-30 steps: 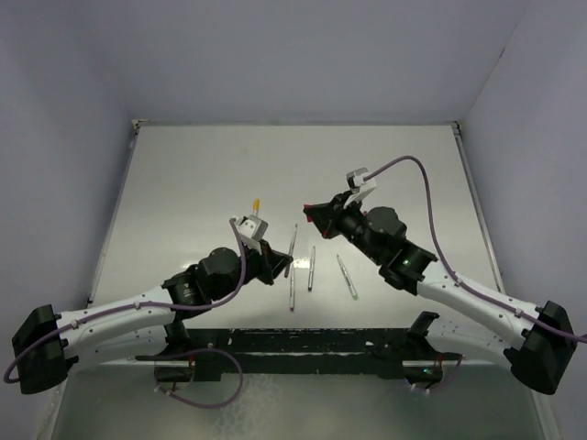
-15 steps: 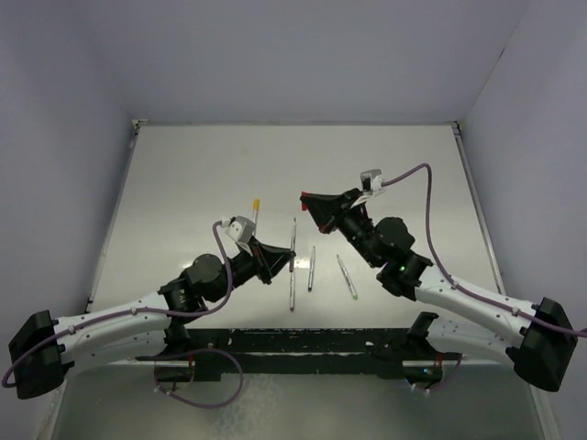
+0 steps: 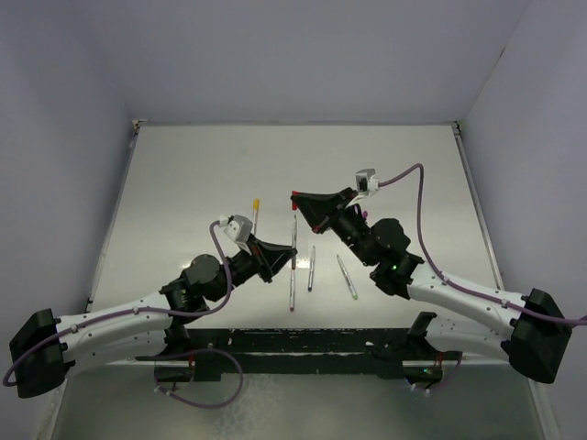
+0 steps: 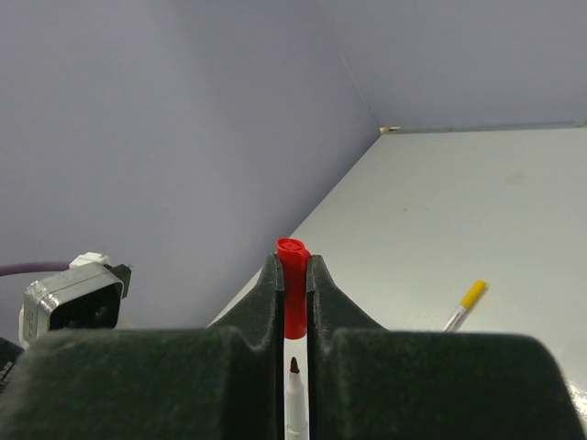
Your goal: Insert the pens into the pen caps
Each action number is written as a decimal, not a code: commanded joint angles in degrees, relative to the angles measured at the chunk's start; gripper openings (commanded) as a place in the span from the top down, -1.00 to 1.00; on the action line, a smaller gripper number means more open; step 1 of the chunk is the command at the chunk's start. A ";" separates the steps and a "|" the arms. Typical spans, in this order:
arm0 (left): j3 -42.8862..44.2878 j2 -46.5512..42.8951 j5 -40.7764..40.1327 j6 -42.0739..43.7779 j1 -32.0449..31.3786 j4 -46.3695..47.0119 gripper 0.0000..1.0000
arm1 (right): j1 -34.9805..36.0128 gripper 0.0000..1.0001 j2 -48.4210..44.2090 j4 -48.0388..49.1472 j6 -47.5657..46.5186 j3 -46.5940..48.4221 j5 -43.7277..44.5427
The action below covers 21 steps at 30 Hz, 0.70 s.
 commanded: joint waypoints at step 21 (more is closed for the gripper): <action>-0.16 -2.31 -1.43 1.04 -0.24 1.91 1.00 | 1.17 1.00 -0.62 4.85 0.64 -0.96 -0.43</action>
